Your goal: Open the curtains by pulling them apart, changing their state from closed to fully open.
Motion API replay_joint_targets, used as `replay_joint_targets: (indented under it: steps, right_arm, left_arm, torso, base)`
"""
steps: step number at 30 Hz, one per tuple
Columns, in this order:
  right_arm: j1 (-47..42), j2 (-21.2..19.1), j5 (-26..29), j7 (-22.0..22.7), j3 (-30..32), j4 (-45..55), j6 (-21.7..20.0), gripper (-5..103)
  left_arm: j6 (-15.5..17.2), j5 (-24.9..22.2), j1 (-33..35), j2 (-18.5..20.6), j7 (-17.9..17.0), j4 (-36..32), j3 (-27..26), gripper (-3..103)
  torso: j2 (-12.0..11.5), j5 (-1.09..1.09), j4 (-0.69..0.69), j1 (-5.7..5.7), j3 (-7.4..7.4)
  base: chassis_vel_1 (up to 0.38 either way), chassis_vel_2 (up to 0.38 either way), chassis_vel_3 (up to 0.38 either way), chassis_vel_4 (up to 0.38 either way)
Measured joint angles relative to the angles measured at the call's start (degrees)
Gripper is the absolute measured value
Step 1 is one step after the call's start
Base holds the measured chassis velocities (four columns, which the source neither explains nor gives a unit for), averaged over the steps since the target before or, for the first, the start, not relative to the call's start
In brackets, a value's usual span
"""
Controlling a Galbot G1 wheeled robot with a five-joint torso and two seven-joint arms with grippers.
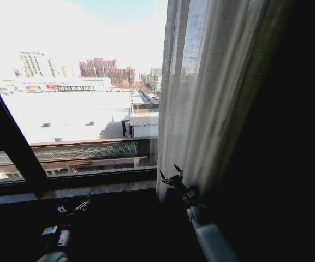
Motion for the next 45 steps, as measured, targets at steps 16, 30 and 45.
replay_joint_targets:
  steps: [16,30,45]
  right_arm:
    - [11.8,2.8,-1.6,1.7,0.6,-12.3,0.6,99]
    - [12.4,2.6,-1.6,0.9,1.2,-12.9,0.9,51]
    - [12.1,2.4,2.2,-5.4,2.8,-12.5,1.2,1]
  left_arm:
    - [0.0,0.0,0.0,0.0,0.0,0.0,0.0,100]
    - [0.0,0.0,0.0,0.0,0.0,0.0,0.0,100]
    - [0.0,0.0,0.0,0.0,0.0,0.0,0.0,100]
  torso:
    - [0.0,0.0,0.0,0.01,0.0]
    - [0.0,0.0,0.0,0.0,0.0]
    - [0.0,0.0,0.0,0.0,0.0]
  base:
    - [0.0,0.0,0.0,0.0]
    - [0.0,0.0,0.0,0.0]
    - [0.0,0.0,0.0,0.0]
